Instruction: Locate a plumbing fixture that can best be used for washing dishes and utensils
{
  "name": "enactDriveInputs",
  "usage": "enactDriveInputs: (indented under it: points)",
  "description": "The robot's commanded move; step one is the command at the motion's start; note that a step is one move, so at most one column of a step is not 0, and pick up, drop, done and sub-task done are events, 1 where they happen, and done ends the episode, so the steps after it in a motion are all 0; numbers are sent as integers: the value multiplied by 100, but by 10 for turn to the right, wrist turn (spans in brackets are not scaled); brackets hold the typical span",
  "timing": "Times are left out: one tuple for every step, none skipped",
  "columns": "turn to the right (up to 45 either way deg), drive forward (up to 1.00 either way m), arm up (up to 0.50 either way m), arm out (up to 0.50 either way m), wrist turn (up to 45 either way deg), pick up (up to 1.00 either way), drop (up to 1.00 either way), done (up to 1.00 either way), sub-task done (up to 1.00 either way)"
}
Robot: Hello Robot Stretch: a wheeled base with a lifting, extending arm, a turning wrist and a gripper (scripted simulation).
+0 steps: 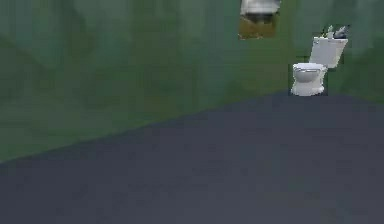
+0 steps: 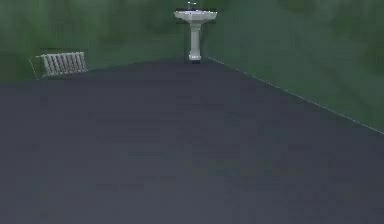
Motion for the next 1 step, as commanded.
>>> enactDriveInputs:
  points:
    - [450, 0, 0, 0, 0, 0, 0, 0, 0]
